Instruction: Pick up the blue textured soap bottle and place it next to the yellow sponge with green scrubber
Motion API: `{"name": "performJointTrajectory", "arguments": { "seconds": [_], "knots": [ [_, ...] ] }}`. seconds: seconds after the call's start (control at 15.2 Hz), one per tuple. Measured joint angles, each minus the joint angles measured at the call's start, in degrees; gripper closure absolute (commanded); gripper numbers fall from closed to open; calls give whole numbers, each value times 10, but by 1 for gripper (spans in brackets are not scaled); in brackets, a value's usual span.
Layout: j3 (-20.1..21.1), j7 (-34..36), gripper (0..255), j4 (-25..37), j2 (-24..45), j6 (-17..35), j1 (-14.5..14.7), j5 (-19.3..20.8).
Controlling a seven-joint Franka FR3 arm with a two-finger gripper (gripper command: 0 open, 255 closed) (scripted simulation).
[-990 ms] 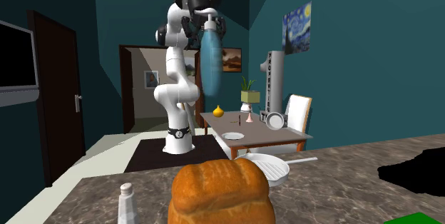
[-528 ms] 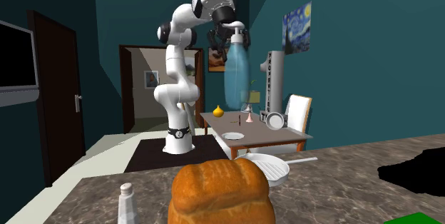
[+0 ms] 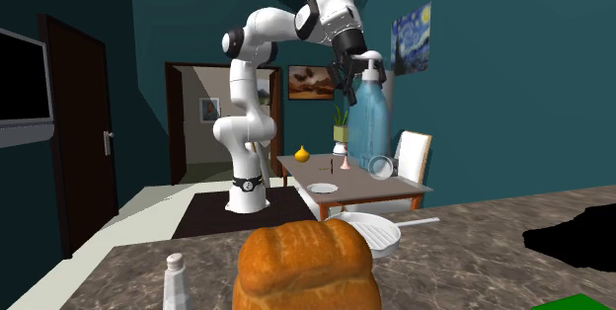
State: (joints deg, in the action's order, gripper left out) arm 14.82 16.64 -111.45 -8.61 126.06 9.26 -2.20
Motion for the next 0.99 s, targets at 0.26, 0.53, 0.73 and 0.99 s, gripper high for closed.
{"name": "performJointTrajectory", "arguments": {
  "seconds": [0.26,0.53,0.73,0.99],
  "knots": [
    [26,54,255,31,64,31,12,38],
    [47,117,255,80,134,45,35,87],
    [55,160,255,118,186,53,57,124],
    [54,211,255,199,273,47,95,175]
  ]
}}
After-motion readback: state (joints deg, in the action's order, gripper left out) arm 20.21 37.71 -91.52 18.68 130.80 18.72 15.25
